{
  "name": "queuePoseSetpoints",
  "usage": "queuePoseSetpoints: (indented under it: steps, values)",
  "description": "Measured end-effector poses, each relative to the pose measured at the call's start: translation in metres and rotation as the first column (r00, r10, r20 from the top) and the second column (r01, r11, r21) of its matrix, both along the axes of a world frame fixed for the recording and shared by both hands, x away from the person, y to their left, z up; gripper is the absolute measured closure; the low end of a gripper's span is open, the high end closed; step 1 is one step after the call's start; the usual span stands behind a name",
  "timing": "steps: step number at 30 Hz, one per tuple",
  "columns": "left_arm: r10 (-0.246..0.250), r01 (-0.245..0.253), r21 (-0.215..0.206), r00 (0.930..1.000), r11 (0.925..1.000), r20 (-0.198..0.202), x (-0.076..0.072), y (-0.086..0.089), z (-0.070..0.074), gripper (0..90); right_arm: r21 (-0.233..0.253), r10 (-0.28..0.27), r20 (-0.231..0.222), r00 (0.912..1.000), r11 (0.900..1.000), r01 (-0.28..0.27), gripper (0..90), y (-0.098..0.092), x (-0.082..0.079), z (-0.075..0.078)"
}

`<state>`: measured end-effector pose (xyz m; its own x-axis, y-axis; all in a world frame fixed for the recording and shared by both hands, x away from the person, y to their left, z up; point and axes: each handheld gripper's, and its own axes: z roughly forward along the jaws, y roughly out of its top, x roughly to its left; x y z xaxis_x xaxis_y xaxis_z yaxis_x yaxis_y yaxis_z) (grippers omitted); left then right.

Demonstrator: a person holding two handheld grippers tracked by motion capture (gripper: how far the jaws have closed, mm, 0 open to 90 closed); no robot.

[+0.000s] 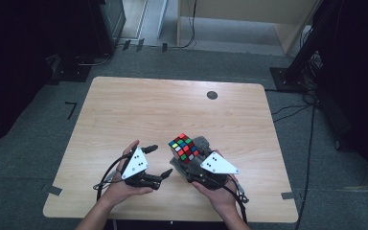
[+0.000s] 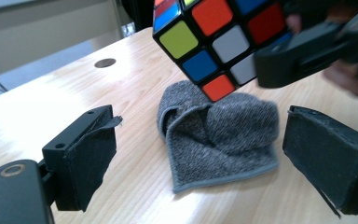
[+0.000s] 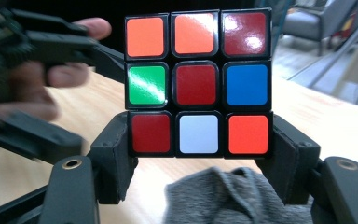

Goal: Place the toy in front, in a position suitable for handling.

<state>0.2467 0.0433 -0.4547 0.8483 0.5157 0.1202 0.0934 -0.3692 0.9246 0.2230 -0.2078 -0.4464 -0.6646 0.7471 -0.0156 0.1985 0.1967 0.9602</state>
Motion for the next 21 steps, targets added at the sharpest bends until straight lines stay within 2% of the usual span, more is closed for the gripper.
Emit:
queuePoseSetpoints:
  steps: [3, 5, 7, 12, 16, 20, 21]
  values:
    - [0.000, -0.001, 0.035, 0.9991, 0.9994, 0.043, -0.003, -0.002, -0.004, 10.3, 0.042, 0.034, -0.049, 0.9982, 0.999, -0.032, 34.5, 0.000, -0.001, 0.004]
    - [0.000, -0.004, 0.052, 0.9972, 0.9986, 0.074, -0.004, -0.004, -0.005, 11.2, 0.087, 0.069, -0.115, 0.9910, 0.994, -0.060, 34.5, -0.002, 0.000, 0.008]
    - [0.004, -0.010, 0.062, 0.9949, 0.9980, 0.101, -0.006, -0.005, -0.006, 11.8, 0.113, 0.092, -0.166, 0.9818, 0.991, -0.074, 34.6, -0.004, 0.001, 0.011]
    - [0.020, -0.035, 0.083, 0.9855, 0.9959, 0.168, -0.009, -0.007, -0.008, 12.6, 0.136, 0.128, -0.232, 0.9644, 0.986, -0.098, 34.5, -0.002, 0.001, 0.015]
    - [0.018, -0.036, 0.087, 0.9797, 0.9956, 0.200, -0.011, -0.009, -0.009, 13.0, 0.158, 0.146, -0.287, 0.9468, 0.982, -0.103, 34.5, -0.001, 0.004, 0.013]
    - [0.007, -0.029, 0.103, 0.9768, 0.9942, 0.214, -0.012, -0.011, -0.011, 13.1, 0.182, 0.166, -0.335, 0.9276, 0.977, -0.109, 34.5, -0.001, 0.006, 0.011]
    - [0.001, -0.025, 0.108, 0.9764, 0.9939, 0.216, -0.012, -0.011, -0.011, 13.3, 0.181, 0.167, -0.339, 0.9260, 0.977, -0.110, 34.5, 0.000, 0.006, 0.011]
